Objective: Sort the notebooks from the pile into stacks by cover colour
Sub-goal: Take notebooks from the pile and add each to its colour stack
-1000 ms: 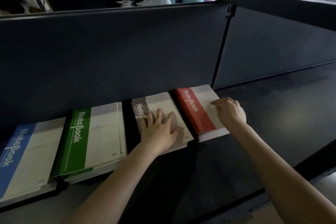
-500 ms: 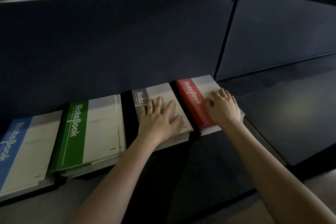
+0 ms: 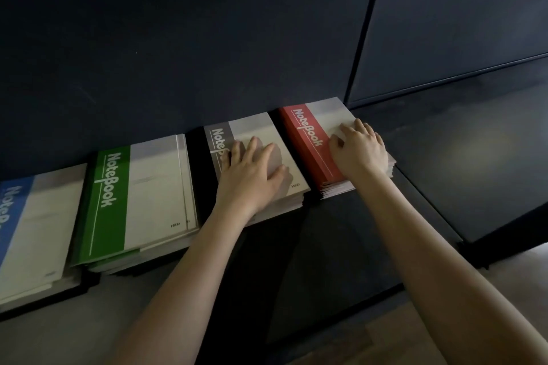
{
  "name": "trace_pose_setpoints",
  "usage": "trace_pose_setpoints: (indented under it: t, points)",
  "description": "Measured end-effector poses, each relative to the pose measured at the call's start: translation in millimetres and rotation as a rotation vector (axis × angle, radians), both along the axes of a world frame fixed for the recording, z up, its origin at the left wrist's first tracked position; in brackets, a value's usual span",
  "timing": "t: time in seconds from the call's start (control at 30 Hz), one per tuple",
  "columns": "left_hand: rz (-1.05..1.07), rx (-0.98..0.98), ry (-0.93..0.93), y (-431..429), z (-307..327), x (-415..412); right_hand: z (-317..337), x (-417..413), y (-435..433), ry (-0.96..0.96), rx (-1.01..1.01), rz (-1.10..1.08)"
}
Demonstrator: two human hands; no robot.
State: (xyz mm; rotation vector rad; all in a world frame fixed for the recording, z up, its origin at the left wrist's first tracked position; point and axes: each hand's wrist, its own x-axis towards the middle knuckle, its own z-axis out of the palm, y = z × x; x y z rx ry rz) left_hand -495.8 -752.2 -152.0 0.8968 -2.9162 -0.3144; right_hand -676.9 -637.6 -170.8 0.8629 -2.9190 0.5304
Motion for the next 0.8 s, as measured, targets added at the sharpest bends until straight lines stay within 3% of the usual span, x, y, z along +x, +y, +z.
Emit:
trace_pose_setpoints:
  t: [0.23,0.4,0.5,0.8]
  points:
    - [-0.017,-0.011,0.033,-2.7,-0.8,0.0,7.4,2.4,2.8,-0.031,0.042,0.051]
    - [-0.021,0.209,0.349,-4.7,11.6,7.8,32.2,6.1,2.5,-0.069,0.178,0.093]
    - [0.043,0.188,0.440,-15.5,19.6,21.4,48.7,26.0,-4.8,0.012,0.063,0.153]
    - [0.222,0.166,0.579,-61.9,31.3,116.1,60.8,114.0,-88.1,-0.078,-0.102,0.430]
